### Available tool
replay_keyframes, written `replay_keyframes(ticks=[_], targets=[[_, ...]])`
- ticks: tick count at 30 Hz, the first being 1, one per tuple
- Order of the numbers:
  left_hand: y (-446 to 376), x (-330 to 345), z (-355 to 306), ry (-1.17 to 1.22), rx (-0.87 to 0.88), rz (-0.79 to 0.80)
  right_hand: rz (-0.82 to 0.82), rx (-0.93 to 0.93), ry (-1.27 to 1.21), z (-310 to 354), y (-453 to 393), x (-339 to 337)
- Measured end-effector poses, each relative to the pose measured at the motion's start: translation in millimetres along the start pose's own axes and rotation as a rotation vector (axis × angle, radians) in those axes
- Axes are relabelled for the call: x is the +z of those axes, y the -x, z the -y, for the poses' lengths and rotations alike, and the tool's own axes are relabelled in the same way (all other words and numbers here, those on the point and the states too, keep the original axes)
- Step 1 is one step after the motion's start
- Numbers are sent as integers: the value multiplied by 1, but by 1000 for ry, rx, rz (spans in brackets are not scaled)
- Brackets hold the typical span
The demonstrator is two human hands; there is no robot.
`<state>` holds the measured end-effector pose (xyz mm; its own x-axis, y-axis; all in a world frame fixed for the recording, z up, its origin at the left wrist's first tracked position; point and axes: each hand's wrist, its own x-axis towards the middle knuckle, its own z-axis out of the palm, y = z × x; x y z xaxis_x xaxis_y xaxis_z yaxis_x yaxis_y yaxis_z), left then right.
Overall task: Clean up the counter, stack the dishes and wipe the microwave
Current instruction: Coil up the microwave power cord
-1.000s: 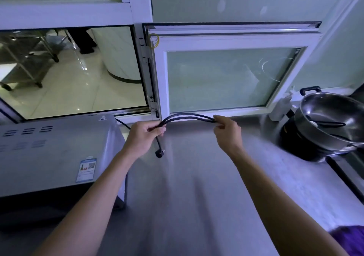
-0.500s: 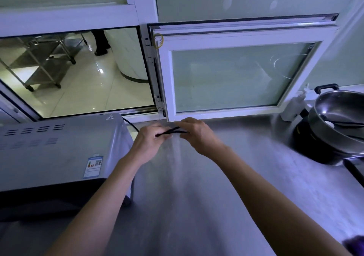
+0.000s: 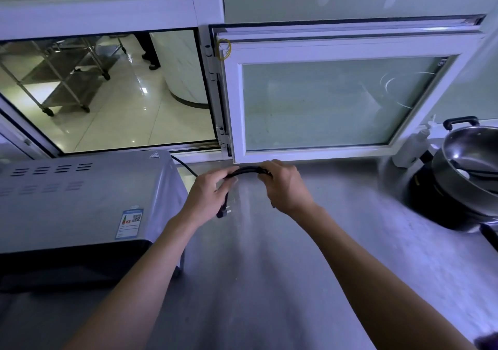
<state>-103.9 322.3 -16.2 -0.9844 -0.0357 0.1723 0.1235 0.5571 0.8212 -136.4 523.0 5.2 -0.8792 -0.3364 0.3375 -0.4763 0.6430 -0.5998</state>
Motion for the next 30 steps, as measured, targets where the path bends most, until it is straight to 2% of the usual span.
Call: replay_keyframes(ticks=[7,11,17,25,27,30], targets=[[-10,4,17,-17,32,-13,-69,286,-323,5,-15,9],[-14,8,21,58,-7,32,-119,341,-440,10,-26,16],[-11,12,27,-113,-5,97,-177,411,-546,13,-35,31],[-20,24,34,-177,-47,106,-199,449,-704,22,-45,49],[-21,21,33,-136,-51,108,-186,460,-765,23,-48,51],[-24,16,32,64,-113,119,-181,465,-855,21,-54,52]])
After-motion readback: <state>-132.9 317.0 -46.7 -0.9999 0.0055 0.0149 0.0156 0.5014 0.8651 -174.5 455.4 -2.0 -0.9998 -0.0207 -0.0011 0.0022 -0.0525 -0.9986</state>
